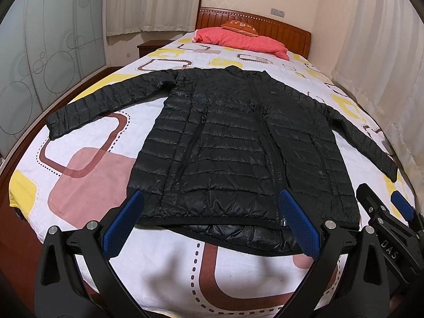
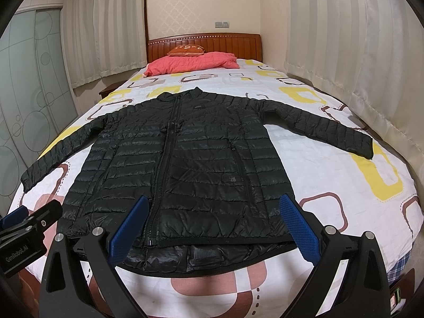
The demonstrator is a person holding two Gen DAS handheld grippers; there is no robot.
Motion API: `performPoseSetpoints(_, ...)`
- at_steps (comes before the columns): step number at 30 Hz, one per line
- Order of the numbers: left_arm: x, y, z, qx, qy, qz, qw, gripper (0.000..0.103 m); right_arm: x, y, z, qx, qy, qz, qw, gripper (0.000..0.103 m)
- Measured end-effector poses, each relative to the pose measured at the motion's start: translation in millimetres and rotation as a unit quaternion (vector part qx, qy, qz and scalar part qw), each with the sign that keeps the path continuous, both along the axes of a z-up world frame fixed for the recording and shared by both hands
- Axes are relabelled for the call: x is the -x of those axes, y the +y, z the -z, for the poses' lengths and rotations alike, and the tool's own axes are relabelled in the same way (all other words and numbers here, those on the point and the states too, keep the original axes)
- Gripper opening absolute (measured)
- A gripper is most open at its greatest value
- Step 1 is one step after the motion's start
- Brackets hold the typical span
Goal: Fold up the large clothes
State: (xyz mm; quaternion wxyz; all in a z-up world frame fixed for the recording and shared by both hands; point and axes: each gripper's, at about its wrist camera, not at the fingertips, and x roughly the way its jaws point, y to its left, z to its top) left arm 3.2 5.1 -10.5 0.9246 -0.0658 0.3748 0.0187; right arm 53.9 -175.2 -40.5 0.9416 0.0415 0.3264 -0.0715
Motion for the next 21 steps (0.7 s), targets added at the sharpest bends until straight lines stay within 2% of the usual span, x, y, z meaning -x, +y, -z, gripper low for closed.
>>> performPoseSetpoints(21, 0.1, 0.0, 1.6, -0.001, 0.001, 0.000, 1.0000, 0.101, 0.5, -0.3, 0.8, 0.000, 0.000, 0.000, 1.000, 0.098)
